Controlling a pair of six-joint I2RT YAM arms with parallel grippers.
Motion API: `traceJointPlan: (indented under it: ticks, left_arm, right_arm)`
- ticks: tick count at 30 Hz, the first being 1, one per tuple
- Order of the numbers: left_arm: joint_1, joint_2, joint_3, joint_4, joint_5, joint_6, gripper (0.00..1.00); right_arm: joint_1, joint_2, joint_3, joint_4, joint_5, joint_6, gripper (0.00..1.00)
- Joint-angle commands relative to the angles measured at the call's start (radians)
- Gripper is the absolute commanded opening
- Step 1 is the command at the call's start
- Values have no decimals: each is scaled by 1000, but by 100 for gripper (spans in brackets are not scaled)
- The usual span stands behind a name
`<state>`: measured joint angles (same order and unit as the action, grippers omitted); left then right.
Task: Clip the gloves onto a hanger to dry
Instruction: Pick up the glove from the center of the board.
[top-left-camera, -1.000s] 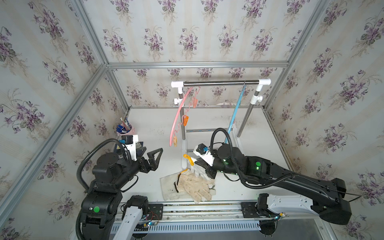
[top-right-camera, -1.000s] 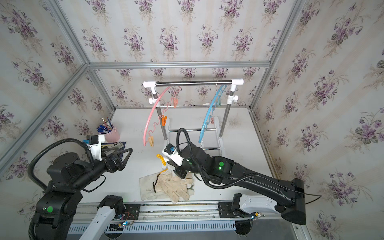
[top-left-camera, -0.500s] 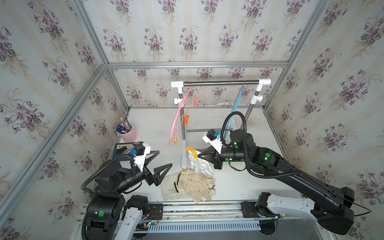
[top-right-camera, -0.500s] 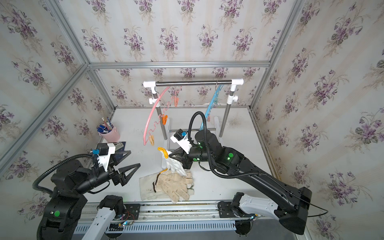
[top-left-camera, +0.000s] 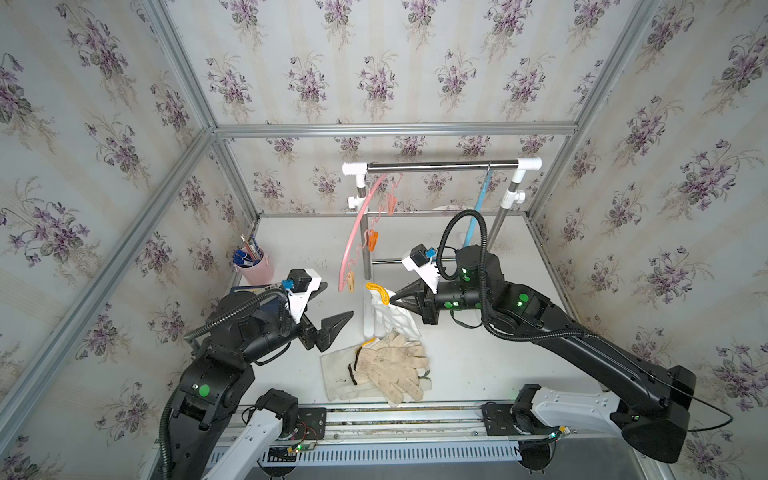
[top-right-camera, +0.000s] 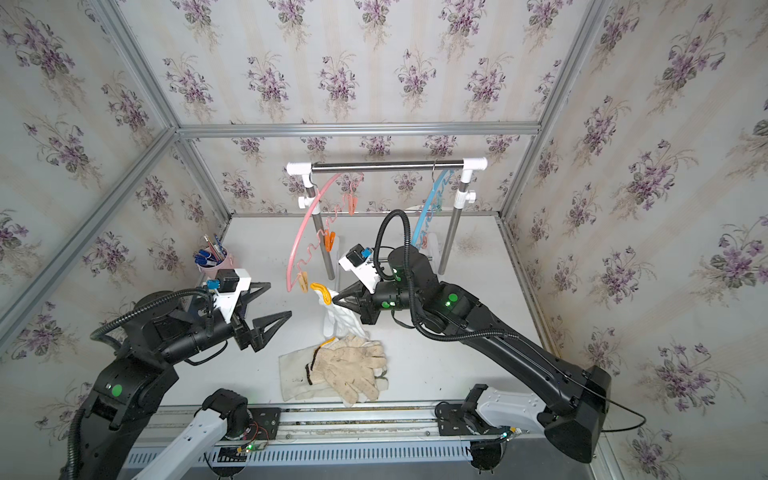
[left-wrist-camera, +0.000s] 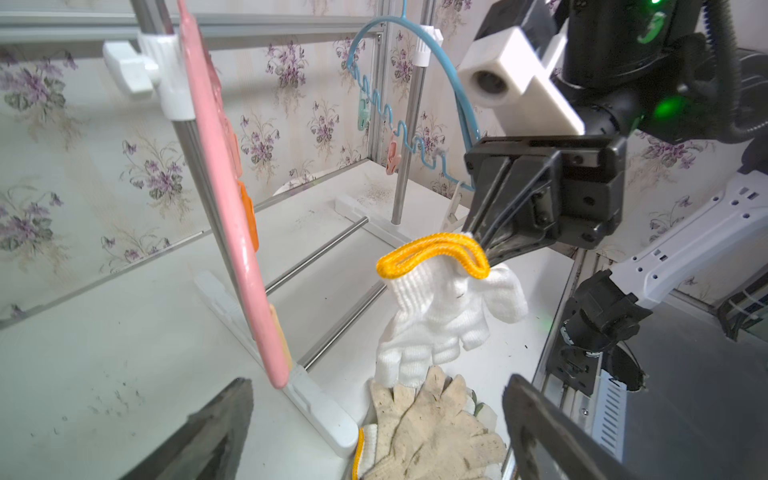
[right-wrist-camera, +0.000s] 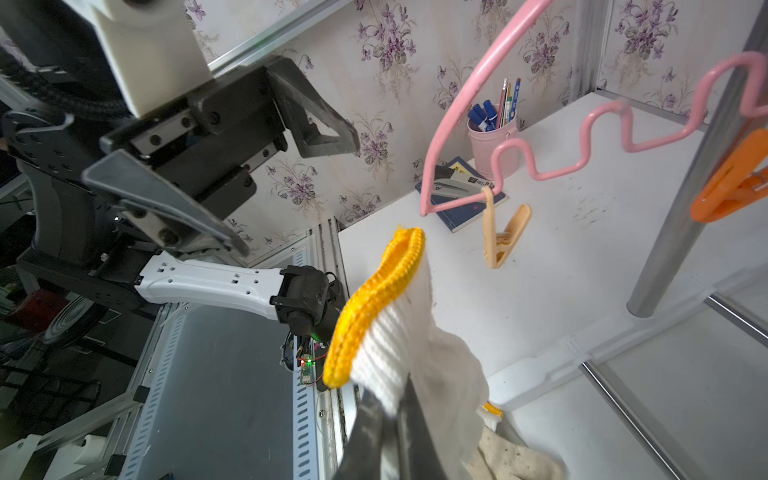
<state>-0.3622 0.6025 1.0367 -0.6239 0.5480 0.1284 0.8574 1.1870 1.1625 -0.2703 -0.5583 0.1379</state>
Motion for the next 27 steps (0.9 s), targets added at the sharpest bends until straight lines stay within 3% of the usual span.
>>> traceJointPlan:
  ticks: [1, 10, 15, 21, 27]
  left_arm:
    - [-99, 42, 52, 35, -161, 95, 94]
    - [-421, 187, 65, 56, -356, 154, 93]
    - [-462, 203, -15, 201, -402, 140, 92]
    - [-462, 200, -52, 321, -265, 118, 79]
    - [-462, 239, -50, 406, 7, 75, 74]
  right_arm:
    - [-29, 9, 0, 66, -34, 18, 4]
    - [-140, 5, 28, 76, -317, 68, 6]
    - [-141, -54, 34, -17, -366, 45, 6]
    - [-142, -117, 46, -110, -409, 7, 6]
    - [-142, -130, 42, -135, -427, -13, 6]
